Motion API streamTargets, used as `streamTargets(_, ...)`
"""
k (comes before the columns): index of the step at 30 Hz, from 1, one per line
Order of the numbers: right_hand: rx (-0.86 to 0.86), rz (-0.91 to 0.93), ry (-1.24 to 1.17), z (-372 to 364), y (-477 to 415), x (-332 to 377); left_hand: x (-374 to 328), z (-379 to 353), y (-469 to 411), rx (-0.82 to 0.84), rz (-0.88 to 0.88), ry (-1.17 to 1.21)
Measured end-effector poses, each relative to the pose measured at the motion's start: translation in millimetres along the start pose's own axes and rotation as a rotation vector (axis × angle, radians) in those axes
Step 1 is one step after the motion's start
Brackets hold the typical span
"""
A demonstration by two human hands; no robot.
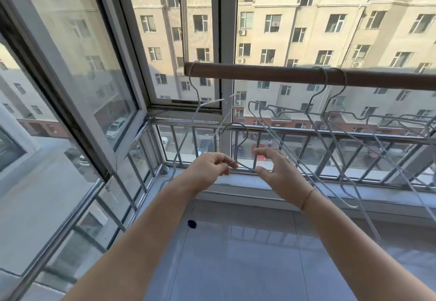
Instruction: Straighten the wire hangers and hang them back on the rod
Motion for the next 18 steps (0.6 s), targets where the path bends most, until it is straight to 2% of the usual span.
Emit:
streamTargets(5,0.116,-0.129,-0.039,1.3,21.3,-2.8,-2.3,-3.5,10.1,0.008,-0.071,0.012)
streamTargets(11,0.165,-0.314,-0.498,6.0,64.2,3.8,-21.5,-13.1,15.5,-0.028,-0.155,0.082)
streamTargets(13,0.160,-0.344,-0.623,11.2,77.3,9.6,-30.3,-15.6,15.2,-0.136,-0.186,-0.004)
streamTargets(15,0.113,-0.348,-0.706,18.0,85.2,16.1,-38.4,-14.3,19.0,-0.325,-0.190,-0.002)
streamTargets(17,0.049,-0.319,-0.769,24.9,87.5,23.5,-46.8,-13.0,24.7,-0.452,-0.161,0.147)
streamTargets(18,0.024,-0.292,-0.794,28.1,86.9,28.6,-53.2,-14.1,26.4,-0.443,-0.158,0.233)
Point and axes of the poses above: each hand's wrist, its own y-axis away from the middle knuckle, its own z-axis out of the back of the hand, x = y × z, the point moved 5 cm from there along -y, towards the middle knuckle, and after that the axes turned 15 degrees about -y, right-handed, at the moved point
